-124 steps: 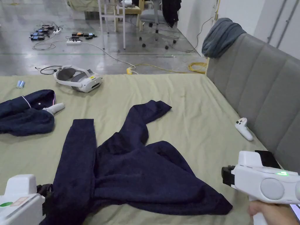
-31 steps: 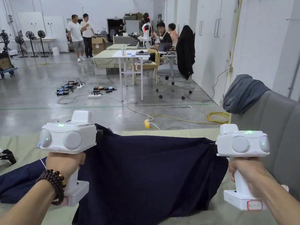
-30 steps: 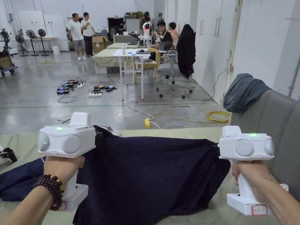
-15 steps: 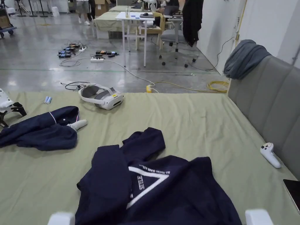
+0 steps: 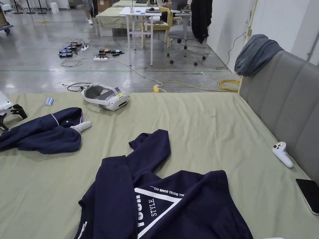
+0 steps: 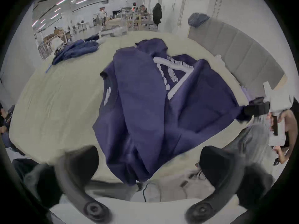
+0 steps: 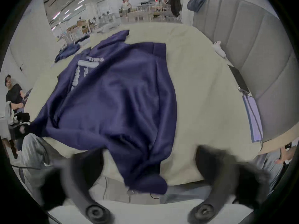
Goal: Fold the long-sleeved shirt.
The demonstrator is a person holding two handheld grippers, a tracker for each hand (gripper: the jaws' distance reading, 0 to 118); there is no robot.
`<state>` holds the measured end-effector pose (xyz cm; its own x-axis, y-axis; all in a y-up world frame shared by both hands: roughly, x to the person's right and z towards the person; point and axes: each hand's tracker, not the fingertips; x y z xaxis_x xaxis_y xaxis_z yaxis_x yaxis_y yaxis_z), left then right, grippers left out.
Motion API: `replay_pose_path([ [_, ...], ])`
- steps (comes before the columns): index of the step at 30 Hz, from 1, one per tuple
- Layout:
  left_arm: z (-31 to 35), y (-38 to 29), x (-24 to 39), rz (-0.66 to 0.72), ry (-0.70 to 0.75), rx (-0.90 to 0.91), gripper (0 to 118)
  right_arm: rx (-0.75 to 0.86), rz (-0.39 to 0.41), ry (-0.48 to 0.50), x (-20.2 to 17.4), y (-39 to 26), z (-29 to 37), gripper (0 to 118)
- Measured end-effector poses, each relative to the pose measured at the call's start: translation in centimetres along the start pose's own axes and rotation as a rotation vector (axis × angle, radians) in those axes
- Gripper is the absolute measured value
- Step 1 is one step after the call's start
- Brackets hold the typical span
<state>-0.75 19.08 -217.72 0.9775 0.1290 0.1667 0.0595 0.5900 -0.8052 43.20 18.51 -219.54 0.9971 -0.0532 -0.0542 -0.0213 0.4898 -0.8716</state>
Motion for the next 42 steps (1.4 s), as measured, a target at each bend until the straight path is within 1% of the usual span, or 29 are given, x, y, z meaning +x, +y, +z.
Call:
replay_pose_path([
  [1,1.0,0.5,-0.2,0.011,-0.005,0.086,104,0.056,-0.002,0.005,0.4,-0.1,0.6,117],
  [3,2.0,2.2,-0.6,0.007,-0.006,0.082,98,0.098,-0.026,0.028,0.1,0.8,1.8,112],
  [4,2.2,3.1,-0.7,0.017,0.004,0.097,86,0.092,-0.031,0.021,-0.1,1.4,2.2,106],
  [5,2.3,3.8,-0.9,0.017,0.011,0.129,65,0.106,-0.034,0.030,1.2,1.8,1.1,88],
  [6,2.0,4.8,-1.1,-0.005,0.003,0.150,26,0.130,-0.021,0.044,1.2,2.3,1.0,55],
  [7,1.4,6.9,-1.3,-0.025,0.011,0.153,4,0.139,-0.007,0.040,1.1,2.7,0.6,0],
  [8,0.7,8.4,-1.1,-0.037,0.044,0.150,4,0.135,-0.005,0.022,0.9,3.3,-0.2,1],
  [9,-0.1,10.1,-1.1,-0.049,0.037,0.158,4,0.132,0.027,0.037,-0.2,4.3,0.4,1],
  [11,-3.1,14.9,-1.2,-0.070,0.010,0.182,4,0.117,0.059,0.062,-0.7,5.5,-0.9,1],
  [14,-8.5,23.3,-1.0,-0.070,-0.006,0.204,6,0.117,0.050,0.092,-0.3,7.0,-3.7,1],
  [15,-11.6,26.6,-1.1,-0.073,-0.017,0.204,21,0.118,0.056,0.103,-0.4,7.5,-4.6,1],
  [16,-14.4,29.8,-1.0,-0.076,-0.018,0.196,64,0.128,0.061,0.098,-0.7,8.0,-5.1,1],
  [17,-17.0,32.3,-0.6,-0.100,0.000,0.186,97,0.127,0.065,0.102,-1.2,8.2,-5.4,1],
  [18,-20.2,35.1,-0.4,-0.127,0.009,0.165,111,0.119,0.067,0.105,-1.5,8.4,-6.4,1],
  [19,-23.2,37.5,0.9,-0.161,0.057,0.145,105,0.111,0.070,0.105,-1.7,8.6,-7.3,1],
  [20,-25.3,38.9,1.4,-0.180,0.050,0.158,97,0.106,0.070,0.103,-1.8,8.7,-8.0,1],
  [23,-33.8,42.8,2.7,-0.252,0.067,0.132,91,0.086,0.076,0.121,-2.0,8.8,-10.0,1],
  [25,-38.6,43.5,3.6,-0.283,0.067,0.090,92,0.070,0.061,0.152,-1.8,9.0,-11.0,1],
  [29,-43.8,43.5,4.5,-0.286,0.062,0.055,89,0.050,0.057,0.161,-1.4,8.9,-11.8,1],
  [30,-44.3,43.4,4.5,-0.301,0.082,0.015,82,0.048,0.052,0.155,-1.3,8.8,-11.9,1],
  [31,-44.3,43.4,4.2,-0.291,0.044,0.003,61,0.051,0.045,0.149,-1.1,8.8,-11.8,1],
  [32,-43.2,44.0,4.0,-0.206,-0.049,0.053,24,0.054,0.037,0.144,-1.1,8.8,-11.7,1],
  [33,-42.3,44.6,4.2,-0.183,-0.047,0.050,13,0.055,0.027,0.140,-0.8,9.0,-11.5,1],
  [34,-41.1,44.6,4.6,-0.227,0.018,0.067,13,0.060,0.026,0.138,-0.8,8.9,-11.2,1],
  [35,-40.3,45.6,4.0,-0.293,0.001,0.050,13,0.064,0.028,0.136,-0.9,8.9,-10.9,1],
  [36,-38.6,45.8,3.7,-0.311,-0.002,0.081,13,0.069,0.034,0.135,-1.1,8.8,-10.5,1],
  [38,-34.2,46.3,3.0,-0.279,0.027,0.156,13,0.079,0.038,0.133,-0.8,8.2,-10.2,1],
  [39,-31.7,46.5,2.7,-0.274,0.011,0.202,13,0.082,0.039,0.134,-0.9,8.0,-9.6,1],
  [42,-22.6,44.6,2.0,-0.301,0.028,0.328,13,0.098,0.052,0.141,-1.7,8.0,-7.2,1],
])
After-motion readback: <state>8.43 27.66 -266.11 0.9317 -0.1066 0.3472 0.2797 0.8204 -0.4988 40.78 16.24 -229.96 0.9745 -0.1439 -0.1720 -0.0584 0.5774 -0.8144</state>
